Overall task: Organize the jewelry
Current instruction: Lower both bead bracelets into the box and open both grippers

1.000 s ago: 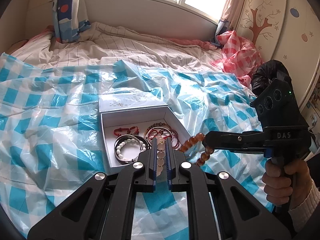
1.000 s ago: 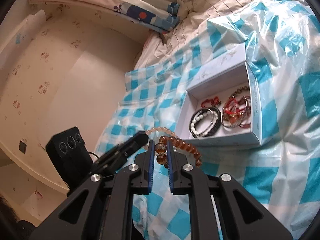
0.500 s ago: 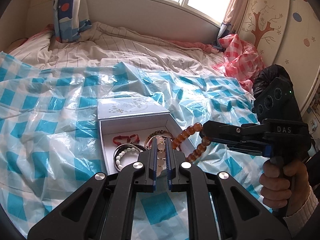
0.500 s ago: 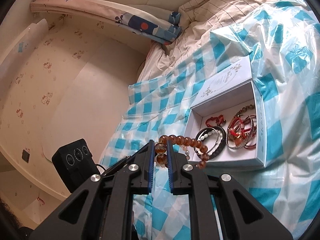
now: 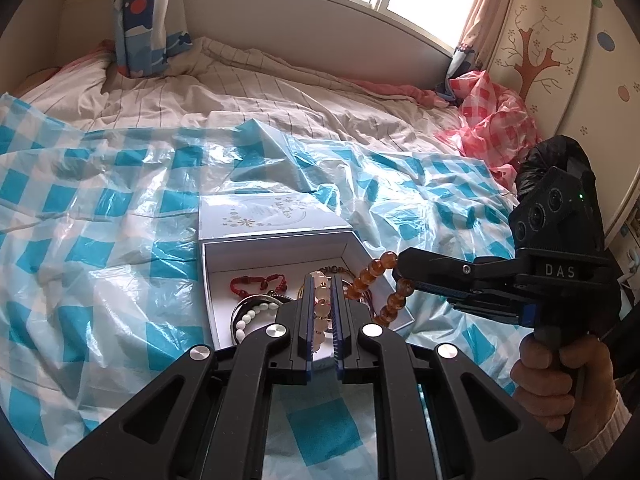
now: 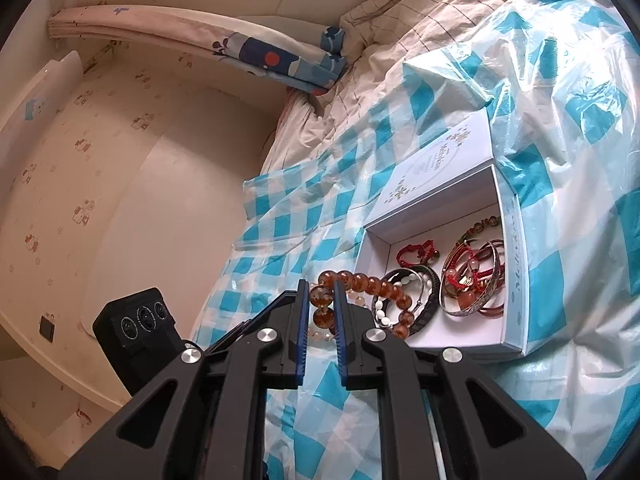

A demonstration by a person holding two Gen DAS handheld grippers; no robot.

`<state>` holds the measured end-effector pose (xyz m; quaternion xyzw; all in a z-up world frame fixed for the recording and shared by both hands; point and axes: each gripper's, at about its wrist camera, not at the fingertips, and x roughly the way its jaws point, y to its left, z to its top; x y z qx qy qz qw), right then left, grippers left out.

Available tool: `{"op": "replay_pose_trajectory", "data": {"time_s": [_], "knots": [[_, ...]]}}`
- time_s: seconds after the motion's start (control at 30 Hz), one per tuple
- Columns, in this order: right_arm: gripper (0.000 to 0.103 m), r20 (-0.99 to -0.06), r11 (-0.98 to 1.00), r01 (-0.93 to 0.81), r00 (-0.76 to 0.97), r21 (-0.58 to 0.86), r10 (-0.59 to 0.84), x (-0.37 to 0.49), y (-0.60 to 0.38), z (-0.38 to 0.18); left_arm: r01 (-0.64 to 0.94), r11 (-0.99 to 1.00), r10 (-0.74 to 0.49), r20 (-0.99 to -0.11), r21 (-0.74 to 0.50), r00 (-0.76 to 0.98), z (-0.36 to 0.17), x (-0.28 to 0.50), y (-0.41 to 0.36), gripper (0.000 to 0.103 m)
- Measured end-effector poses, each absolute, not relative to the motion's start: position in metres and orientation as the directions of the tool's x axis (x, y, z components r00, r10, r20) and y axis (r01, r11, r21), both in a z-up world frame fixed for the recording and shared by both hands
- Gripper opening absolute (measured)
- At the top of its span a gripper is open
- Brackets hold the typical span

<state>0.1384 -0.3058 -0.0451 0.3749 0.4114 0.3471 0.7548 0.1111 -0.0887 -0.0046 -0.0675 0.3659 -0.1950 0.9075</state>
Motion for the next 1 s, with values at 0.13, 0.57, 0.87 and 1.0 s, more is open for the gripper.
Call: {"op": "replay_pose_trajectory", "data": {"time_s": [0.13,0.57,0.87,1.0], "knots": [[0.013,-0.366,0.486,-0.210,0.430,0.849,0.825,0.141,-0.306,-0.047,0.297,0.915,-0.403,-0.642,-0.273,0.653,-0.010,0.118,-0.091,0.007],[0.013,-0.393,0.514,-0.184,0.452,0.838,0.801,0.151,-0.306,-0.059,0.262,0.919,-0.395,-0.654,-0.296,0.646,-0.026,0.137,-0.090,0.007],[0.017,-0.428,0.553,-0.166,0.470,0.816,0.772,0.152,-0.307,-0.062,0.246,0.927,-0.375,-0.689,-0.283,0.620,-0.039,0.143,-0.095,0.008],[0.022,-0.432,0.557,-0.158,0.475,0.815,0.767,0.153,-0.308,-0.063,0.234,0.934,-0.356,-0.705,-0.269,0.613,-0.043,0.145,-0.094,0.008]]}}
